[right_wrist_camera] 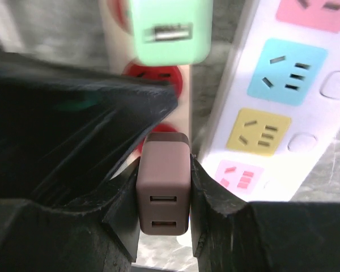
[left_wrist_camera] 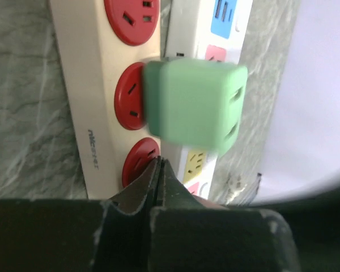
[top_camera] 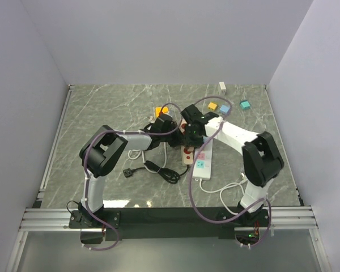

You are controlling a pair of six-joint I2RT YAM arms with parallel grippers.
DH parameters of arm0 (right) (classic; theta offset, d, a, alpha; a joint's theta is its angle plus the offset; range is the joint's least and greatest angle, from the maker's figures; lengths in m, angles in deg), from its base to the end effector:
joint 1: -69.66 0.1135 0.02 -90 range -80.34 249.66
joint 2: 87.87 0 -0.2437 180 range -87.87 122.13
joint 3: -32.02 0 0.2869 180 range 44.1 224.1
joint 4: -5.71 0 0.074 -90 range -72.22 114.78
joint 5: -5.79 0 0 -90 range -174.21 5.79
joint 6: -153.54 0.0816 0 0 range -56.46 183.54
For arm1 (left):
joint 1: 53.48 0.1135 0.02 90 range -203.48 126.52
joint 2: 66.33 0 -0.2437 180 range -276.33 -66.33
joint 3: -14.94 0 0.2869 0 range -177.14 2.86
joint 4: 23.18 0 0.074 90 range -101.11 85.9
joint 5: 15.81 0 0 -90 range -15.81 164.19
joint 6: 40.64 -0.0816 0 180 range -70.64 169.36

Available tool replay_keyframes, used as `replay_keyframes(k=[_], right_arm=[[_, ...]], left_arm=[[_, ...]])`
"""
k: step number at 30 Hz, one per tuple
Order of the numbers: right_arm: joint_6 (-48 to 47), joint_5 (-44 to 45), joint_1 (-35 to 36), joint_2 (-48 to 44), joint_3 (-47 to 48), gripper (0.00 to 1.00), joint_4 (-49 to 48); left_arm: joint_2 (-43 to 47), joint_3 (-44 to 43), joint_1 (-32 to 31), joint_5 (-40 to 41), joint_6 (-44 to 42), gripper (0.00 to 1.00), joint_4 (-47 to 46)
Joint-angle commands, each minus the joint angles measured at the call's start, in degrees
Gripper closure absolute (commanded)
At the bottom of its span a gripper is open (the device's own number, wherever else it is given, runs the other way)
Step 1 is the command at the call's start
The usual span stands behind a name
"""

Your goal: Pull the plug off the socket

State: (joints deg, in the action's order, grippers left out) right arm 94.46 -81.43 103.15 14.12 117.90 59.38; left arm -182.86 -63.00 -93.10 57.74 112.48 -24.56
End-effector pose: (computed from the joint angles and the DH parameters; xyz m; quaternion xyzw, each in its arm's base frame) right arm 0.3358 0.2174 0.1264 -0.0178 0.9840 0.0733 0.1612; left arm 0.3507 -0.3203 0.0605 -0.1183 0.8809 -0.4237 0.1746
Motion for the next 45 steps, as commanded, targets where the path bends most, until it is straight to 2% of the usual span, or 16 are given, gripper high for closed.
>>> replay_keyframes(k=[1, 8, 14, 16, 19, 27, 30, 32, 33, 35, 36, 38, 39, 40, 41, 45], right_arm=[[2.4, 2.3, -1.5, -13.7, 4.7, 1.0, -6.4], [4.3, 5.0, -5.5, -13.8, 6.5, 1.0, -2.8], [11.0, 4.3, -21.0, -9.3, 7.8, 1.0, -6.0], [14.9, 1.0, -26.5, -6.3, 8.6, 1.0, -8.9], [19.3, -1.6, -31.0, 0.1, 12.0, 1.0, -9.8], [25.8, -1.1, -35.1, 17.8, 25.2, 1.0, -7.2], [27.6, -0.4, -36.4, 22.8, 29.8, 0.89, -4.9], [28.6, -1.6, -37.2, 24.8, 31.5, 0.86, -4.8], [28.5, -2.2, -37.8, 25.3, 31.8, 0.77, -5.9], [28.1, -2.6, -38.3, 26.2, 33.2, 0.66, -6.2], [27.9, -2.6, -38.9, 26.5, 33.8, 0.54, -6.7], [26.5, -4.5, -39.2, 27.5, 35.9, 0.41, -7.2], [26.0, -5.4, -39.6, 27.7, 36.6, 0.31, -7.3], [25.1, -5.9, -39.9, 27.9, 37.1, 0.27, -7.6], [23.9, -7.1, -40.0, 27.8, 37.8, 0.17, -8.5], [21.5, -7.7, -40.3, 25.8, 39.2, 0.09, -7.8]], left_arm=[[-8.7, 6.4, -1.4, 7.2, -5.3, 1.0, 22.4], [-7.6, 7.2, -1.4, 7.0, -5.1, 1.0, 21.5], [-0.9, 6.0, -1.6, 8.4, -5.6, 1.0, 22.3], [0.9, 4.9, -1.9, 8.6, -6.2, 1.0, 22.8], [3.6, 2.2, -2.2, 9.3, -6.7, 1.0, 24.9], [7.7, -3.6, -3.1, 9.5, -6.1, 1.0, 28.6], [8.7, -5.2, -3.4, 9.2, -5.6, 1.0, 28.9], [8.9, -6.4, -3.5, 8.9, -5.5, 1.0, 29.4], [9.0, -6.7, -3.6, 8.9, -5.5, 1.0, 29.5], [9.0, -7.2, -3.8, 9.0, -5.3, 1.0, 29.6], [9.0, -7.3, -3.7, 9.0, -5.2, 1.0, 29.7], [8.4, -7.8, -3.8, 9.0, -5.3, 1.0, 30.2], [8.3, -8.0, -3.8, 8.9, -5.2, 1.0, 30.2], [8.2, -8.0, -3.8, 8.8, -5.2, 1.0, 30.1], [8.0, -8.1, -3.7, 8.6, -5.0, 1.0, 30.0], [7.8, -8.6, -3.8, 8.6, -5.1, 1.0, 29.5]])
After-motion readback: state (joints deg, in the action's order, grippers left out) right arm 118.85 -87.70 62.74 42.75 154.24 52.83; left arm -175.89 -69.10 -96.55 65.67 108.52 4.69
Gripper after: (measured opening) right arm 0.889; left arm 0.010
